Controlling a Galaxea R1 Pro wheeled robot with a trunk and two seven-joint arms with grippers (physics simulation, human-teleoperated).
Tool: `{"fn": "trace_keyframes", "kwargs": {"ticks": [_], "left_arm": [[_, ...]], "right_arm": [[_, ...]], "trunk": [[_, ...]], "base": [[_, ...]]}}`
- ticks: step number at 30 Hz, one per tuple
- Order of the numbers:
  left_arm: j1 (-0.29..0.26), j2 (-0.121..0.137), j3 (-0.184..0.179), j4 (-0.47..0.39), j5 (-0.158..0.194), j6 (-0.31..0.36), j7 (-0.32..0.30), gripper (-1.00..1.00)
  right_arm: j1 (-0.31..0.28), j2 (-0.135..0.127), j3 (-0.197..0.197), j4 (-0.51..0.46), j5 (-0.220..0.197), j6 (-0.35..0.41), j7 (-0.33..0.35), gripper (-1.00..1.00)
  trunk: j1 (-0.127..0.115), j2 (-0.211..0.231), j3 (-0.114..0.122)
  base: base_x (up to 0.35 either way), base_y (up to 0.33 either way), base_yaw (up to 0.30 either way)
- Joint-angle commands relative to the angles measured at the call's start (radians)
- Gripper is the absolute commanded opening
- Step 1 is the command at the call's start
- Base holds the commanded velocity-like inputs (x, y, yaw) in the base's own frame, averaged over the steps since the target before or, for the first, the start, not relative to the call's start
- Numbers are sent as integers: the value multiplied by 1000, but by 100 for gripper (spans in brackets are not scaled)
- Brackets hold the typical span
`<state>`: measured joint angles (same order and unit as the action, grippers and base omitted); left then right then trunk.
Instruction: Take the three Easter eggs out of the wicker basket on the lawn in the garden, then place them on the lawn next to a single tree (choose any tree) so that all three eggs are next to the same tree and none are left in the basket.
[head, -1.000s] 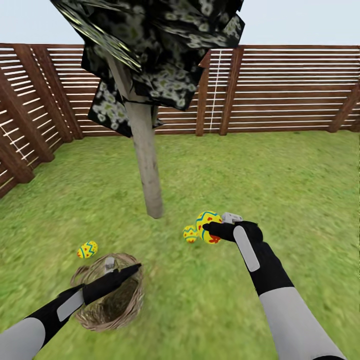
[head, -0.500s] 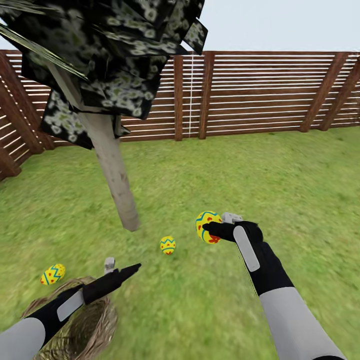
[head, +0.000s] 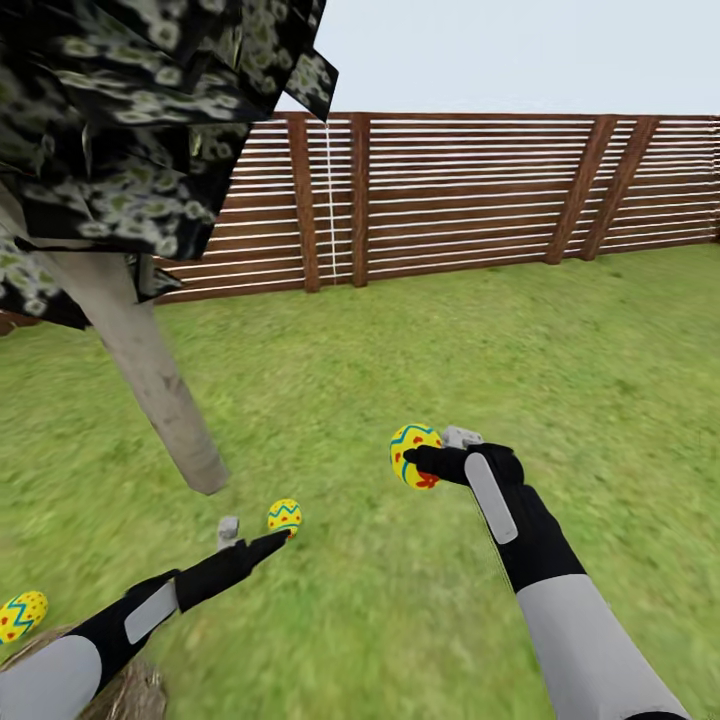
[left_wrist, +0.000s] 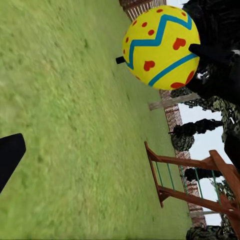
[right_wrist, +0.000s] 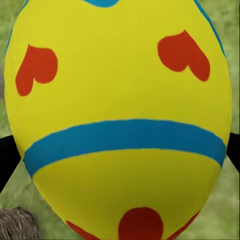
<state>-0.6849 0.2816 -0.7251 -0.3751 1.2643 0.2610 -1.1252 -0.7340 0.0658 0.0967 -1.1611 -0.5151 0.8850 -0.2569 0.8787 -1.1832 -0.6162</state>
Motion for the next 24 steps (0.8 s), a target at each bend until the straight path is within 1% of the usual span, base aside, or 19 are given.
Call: {"fn": "trace_keyframes", "kwargs": {"ticks": [1, 5, 8, 17, 24], "left_arm": [[-1, 0, -7, -1, 10, 10, -2, 100], [-1, -16, -35, -1, 10, 10, 8, 100], [-1, -26, -40, 0, 10, 10, 11, 100], [-1, -26, -40, 0, 12, 11, 12, 100], [-1, -27, -40, -1, 12, 11, 12, 100]], "right_arm": [[-1, 0, 1, 0, -11, 2, -10, -100], [-1, -1, 0, 0, -13, 2, -10, -100], [-1, -3, 0, 0, -13, 2, -10, -100], [-1, -7, -2, 0, -13, 2, -11, -100], [-1, -3, 0, 1, -7, 2, -16, -100]], "trunk": [[0, 0, 0], [0, 0, 4], [0, 0, 6], [0, 0, 12], [0, 0, 15]], "base": [[216, -270, -220], [216, -270, -220], [216, -270, -220], [216, -270, -202], [216, -270, -147]]}}
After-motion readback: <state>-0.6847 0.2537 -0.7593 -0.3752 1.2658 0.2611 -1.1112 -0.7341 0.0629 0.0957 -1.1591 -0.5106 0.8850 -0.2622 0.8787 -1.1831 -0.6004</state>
